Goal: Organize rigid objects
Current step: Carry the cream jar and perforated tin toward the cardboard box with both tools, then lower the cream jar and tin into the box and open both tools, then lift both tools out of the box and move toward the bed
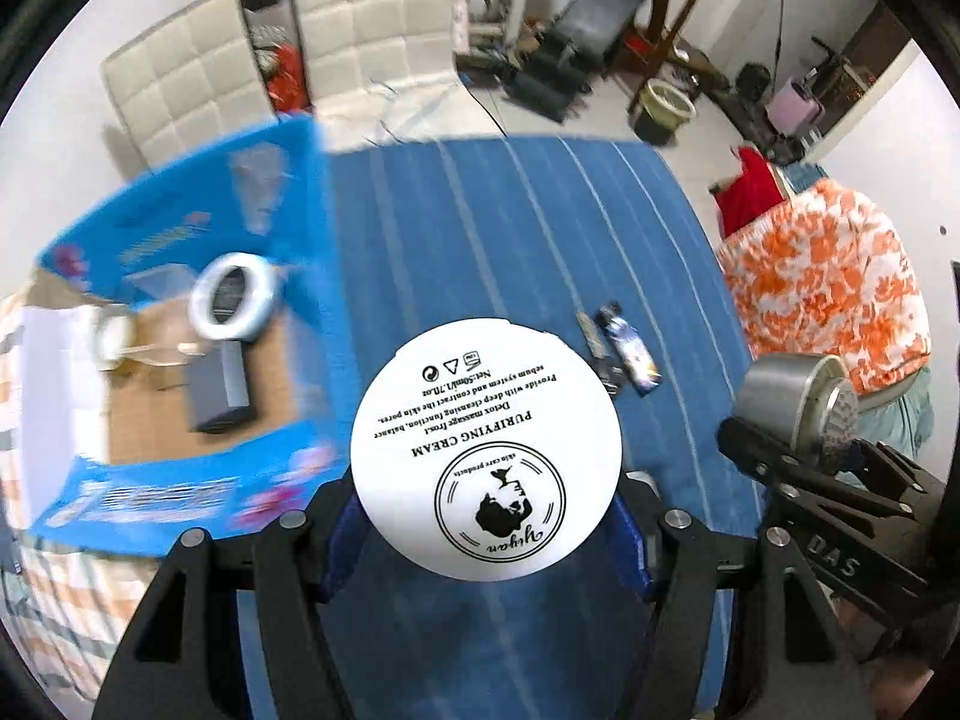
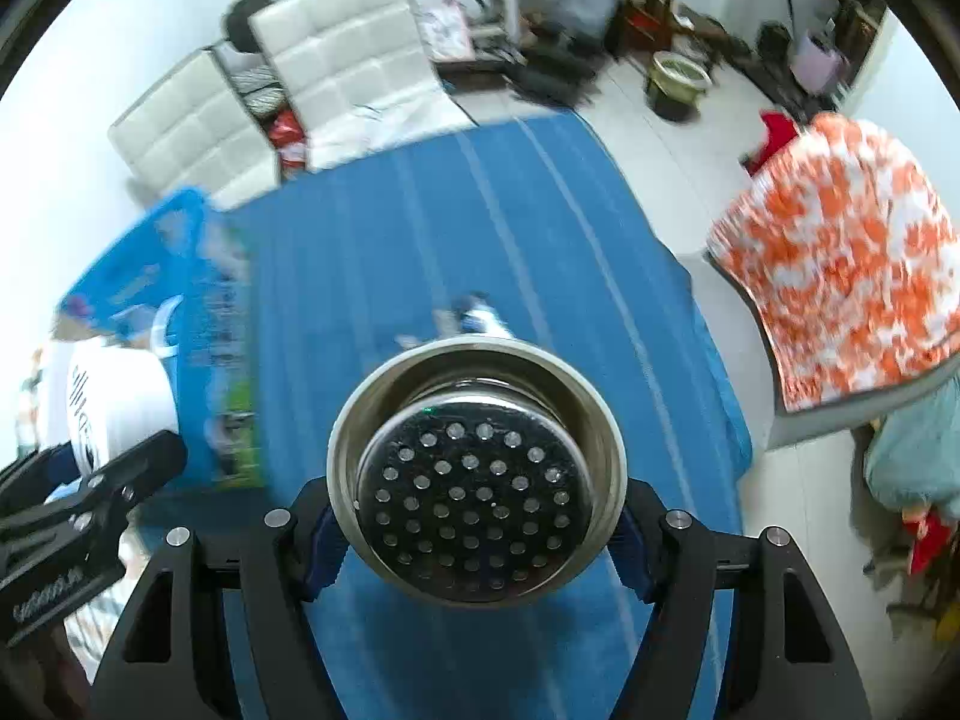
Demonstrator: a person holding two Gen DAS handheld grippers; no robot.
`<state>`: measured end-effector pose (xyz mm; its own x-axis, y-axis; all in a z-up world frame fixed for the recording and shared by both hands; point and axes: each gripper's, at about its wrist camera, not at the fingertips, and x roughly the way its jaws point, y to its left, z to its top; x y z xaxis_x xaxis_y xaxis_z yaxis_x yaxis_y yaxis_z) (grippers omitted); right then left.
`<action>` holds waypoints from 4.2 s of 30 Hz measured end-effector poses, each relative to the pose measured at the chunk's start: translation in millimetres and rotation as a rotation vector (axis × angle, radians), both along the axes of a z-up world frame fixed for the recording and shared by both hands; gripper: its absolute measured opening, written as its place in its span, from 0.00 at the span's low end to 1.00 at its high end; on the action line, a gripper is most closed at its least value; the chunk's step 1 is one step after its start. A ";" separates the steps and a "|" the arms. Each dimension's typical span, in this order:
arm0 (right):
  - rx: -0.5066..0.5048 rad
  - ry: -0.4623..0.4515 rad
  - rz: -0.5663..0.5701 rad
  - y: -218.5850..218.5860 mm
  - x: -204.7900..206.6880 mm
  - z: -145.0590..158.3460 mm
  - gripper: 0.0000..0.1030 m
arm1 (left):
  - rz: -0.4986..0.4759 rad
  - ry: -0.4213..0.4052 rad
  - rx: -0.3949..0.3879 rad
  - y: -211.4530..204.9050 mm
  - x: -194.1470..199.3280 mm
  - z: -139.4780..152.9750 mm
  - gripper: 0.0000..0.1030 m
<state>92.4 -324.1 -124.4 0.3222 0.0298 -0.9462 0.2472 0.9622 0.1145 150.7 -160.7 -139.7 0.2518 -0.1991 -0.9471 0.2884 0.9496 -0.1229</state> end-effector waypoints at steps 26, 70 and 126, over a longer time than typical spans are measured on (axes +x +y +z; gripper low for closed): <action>0.049 -0.096 0.268 252.1 63.7 55.3 0.71 | 0.241 -0.159 0.013 239.9 3.5 84.3 0.63; 0.134 0.364 0.323 296.4 160.0 -152.2 0.89 | 0.196 0.522 -0.030 269.2 117.2 -123.8 0.82; 0.083 0.013 0.149 145.3 -5.0 64.0 0.92 | 0.241 -0.075 0.051 212.3 -23.7 102.4 1.00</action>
<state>87.4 -178.8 -60.4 0.2959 0.1548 -0.9426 0.1046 0.9756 0.1930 127.0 51.5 -37.3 0.3559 -0.0770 -0.9314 0.0593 0.9965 -0.0597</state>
